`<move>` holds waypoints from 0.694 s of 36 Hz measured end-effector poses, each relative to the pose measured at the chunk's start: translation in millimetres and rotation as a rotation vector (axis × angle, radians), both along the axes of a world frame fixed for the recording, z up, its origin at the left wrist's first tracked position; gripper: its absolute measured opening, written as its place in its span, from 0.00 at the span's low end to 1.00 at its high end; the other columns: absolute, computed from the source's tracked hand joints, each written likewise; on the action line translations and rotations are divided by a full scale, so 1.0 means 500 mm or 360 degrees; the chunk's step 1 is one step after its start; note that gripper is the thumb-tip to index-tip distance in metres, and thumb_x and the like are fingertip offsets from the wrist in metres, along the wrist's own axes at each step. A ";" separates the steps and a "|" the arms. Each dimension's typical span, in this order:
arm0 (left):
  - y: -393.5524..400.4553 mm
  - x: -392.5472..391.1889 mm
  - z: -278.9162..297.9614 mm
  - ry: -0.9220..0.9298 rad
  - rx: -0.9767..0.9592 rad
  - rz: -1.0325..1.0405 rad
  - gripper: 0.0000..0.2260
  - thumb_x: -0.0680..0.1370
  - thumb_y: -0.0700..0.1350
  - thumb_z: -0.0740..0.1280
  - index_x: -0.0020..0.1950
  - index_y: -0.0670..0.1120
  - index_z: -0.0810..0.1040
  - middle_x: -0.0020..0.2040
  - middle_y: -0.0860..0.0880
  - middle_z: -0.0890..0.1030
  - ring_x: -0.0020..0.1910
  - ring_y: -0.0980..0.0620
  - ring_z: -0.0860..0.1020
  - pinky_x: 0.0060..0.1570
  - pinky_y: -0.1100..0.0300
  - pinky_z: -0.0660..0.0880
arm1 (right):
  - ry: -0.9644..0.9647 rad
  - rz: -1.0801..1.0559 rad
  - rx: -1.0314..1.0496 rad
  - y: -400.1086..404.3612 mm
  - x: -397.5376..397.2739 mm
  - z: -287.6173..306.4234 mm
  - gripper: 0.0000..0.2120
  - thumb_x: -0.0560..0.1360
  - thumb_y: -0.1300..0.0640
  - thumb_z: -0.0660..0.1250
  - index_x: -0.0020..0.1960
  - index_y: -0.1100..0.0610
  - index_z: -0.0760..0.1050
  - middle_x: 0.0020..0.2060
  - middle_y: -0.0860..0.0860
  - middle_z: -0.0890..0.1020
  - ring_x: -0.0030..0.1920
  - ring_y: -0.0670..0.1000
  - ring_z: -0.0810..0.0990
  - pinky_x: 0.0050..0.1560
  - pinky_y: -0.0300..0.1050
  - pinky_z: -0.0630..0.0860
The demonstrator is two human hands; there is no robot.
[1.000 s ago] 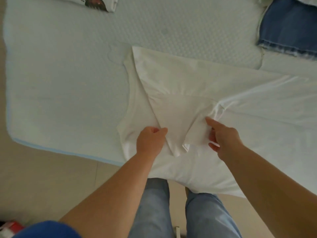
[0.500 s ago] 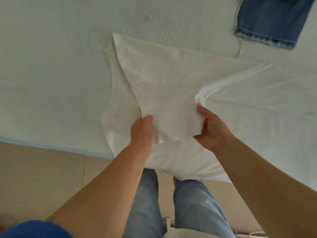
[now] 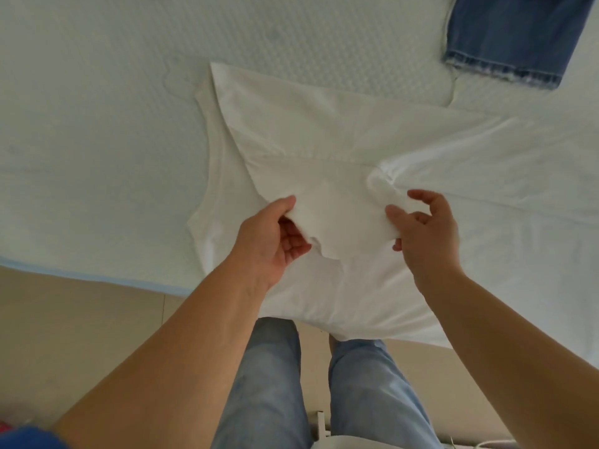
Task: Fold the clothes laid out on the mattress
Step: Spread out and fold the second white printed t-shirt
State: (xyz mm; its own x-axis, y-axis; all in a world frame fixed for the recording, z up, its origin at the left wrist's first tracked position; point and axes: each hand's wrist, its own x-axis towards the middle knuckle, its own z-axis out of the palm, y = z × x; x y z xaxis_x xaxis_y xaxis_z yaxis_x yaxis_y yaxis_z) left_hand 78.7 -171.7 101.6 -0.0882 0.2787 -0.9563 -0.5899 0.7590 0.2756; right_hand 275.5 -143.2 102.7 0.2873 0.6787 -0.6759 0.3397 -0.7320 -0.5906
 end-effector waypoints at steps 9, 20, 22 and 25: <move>0.168 -0.015 -0.010 -0.0225 0.0166 0.0369 0.14 0.81 0.48 0.55 0.40 0.47 0.75 0.31 0.50 0.82 0.31 0.53 0.82 0.35 0.63 0.75 | 0.0806 -0.0874 -0.0169 0.130 -0.026 0.004 0.05 0.73 0.60 0.69 0.38 0.57 0.77 0.25 0.49 0.77 0.24 0.46 0.73 0.30 0.38 0.73; 0.178 -0.051 -0.066 0.1260 0.0255 -0.0794 0.05 0.72 0.47 0.68 0.45 0.47 0.78 0.41 0.51 0.79 0.36 0.52 0.77 0.41 0.61 0.72 | -0.0318 0.0233 -0.0003 0.154 -0.031 -0.077 0.28 0.69 0.45 0.71 0.65 0.53 0.68 0.52 0.47 0.74 0.49 0.48 0.74 0.48 0.41 0.69; 0.146 -0.063 -0.077 0.1585 0.0209 -0.0956 0.12 0.71 0.48 0.68 0.54 0.49 0.77 0.49 0.51 0.78 0.43 0.54 0.74 0.44 0.64 0.66 | -0.0313 0.0159 -0.0058 0.147 -0.032 -0.080 0.29 0.68 0.44 0.71 0.64 0.53 0.68 0.54 0.48 0.74 0.49 0.48 0.73 0.47 0.42 0.68; 0.111 -0.072 -0.087 0.1687 0.0195 -0.0986 0.19 0.71 0.49 0.69 0.61 0.48 0.74 0.55 0.50 0.75 0.45 0.58 0.69 0.42 0.68 0.61 | -0.0218 0.0032 -0.0090 0.140 -0.038 -0.077 0.26 0.69 0.48 0.73 0.62 0.52 0.67 0.45 0.42 0.75 0.42 0.44 0.74 0.42 0.39 0.68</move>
